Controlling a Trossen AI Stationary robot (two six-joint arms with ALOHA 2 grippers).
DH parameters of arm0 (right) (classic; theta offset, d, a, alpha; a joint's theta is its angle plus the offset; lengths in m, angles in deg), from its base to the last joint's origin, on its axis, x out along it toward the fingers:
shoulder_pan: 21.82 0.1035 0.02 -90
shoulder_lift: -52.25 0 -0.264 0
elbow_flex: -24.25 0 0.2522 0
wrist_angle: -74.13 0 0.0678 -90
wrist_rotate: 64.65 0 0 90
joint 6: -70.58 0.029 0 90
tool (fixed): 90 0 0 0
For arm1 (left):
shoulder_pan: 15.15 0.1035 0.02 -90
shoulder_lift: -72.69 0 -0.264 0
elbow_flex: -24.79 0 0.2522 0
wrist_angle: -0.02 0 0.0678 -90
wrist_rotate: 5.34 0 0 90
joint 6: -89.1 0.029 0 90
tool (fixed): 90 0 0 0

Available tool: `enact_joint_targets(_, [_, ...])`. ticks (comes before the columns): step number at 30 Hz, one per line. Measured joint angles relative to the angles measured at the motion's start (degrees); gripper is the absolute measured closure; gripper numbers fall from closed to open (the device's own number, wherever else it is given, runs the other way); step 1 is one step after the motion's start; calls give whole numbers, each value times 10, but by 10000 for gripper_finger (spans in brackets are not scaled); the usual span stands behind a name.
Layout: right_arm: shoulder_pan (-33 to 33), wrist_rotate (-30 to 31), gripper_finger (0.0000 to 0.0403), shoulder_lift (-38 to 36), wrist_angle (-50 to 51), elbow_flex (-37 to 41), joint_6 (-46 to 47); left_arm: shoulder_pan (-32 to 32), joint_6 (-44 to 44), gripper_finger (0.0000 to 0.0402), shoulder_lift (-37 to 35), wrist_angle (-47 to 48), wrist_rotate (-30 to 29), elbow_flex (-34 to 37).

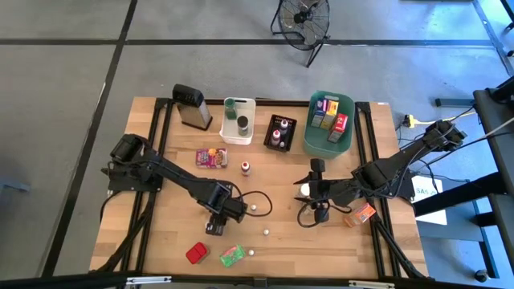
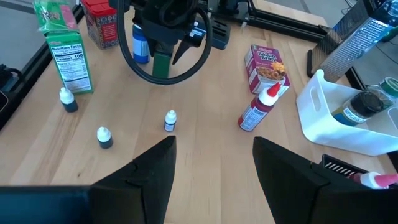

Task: Pick & Place Kitchen Items
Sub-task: Put the black seasoning can into the white bin

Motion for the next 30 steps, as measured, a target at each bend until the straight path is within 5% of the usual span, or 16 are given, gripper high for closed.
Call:
enact_joint_targets(6, [0,0,188,0,-1,0,0,0,8,276,0,0,-2,0])
enact_joint_targets(18, [0,2,188,0,0,0,0,0,30,274,-43,15,-39,-2])
enact_joint_targets(30, [0,2,188,0,0,0,0,9,46,274,-68,243,-173,-156])
